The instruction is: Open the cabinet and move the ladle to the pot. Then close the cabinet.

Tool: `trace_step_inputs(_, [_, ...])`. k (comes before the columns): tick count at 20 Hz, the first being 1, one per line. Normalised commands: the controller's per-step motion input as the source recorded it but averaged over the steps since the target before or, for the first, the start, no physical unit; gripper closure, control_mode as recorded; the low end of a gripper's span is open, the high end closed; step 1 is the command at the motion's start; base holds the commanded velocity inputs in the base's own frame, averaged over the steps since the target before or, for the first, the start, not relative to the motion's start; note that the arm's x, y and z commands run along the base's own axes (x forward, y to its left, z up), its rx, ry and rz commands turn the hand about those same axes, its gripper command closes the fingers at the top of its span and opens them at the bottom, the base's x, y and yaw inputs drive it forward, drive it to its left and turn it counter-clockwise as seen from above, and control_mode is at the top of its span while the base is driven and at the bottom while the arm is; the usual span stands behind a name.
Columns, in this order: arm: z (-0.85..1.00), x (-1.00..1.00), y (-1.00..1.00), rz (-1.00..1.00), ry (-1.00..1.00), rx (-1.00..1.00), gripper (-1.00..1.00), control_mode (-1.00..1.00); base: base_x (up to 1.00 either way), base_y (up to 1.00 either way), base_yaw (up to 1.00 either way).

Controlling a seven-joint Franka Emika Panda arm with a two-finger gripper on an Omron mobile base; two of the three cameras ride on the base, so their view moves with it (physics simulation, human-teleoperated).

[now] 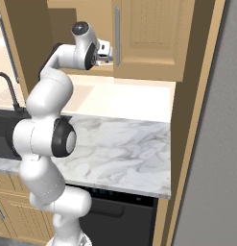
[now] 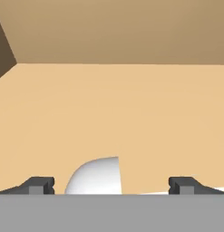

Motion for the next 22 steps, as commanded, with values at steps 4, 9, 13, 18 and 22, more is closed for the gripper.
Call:
trace_step_inputs(4, [-0.19,0.12,0.00,0.01,0.01,0.00,1.00,-1.00,0.00,0.00,0.00])
trace_step_inputs(9, [-0.09,0.01,0.00,0.04,0.00,0.00,1.00,-1.00,0.00,0.00,0.00])
trace_step_inputs(13, [-0.12,-0.06,0.06,0.15,0.00,0.00,1.00,-1.00,0.00,0.00,0.00])
trace_step_inputs(18, [-0.06,-0.22,0.06,0.26,0.00,0.02,1.00,-1.00,0.00,0.00,0.00])
trace_step_inputs(22, [0.00,-0.55,0.00,0.22,-0.01,0.00,1.00,-1.00,0.00,0.00,0.00])
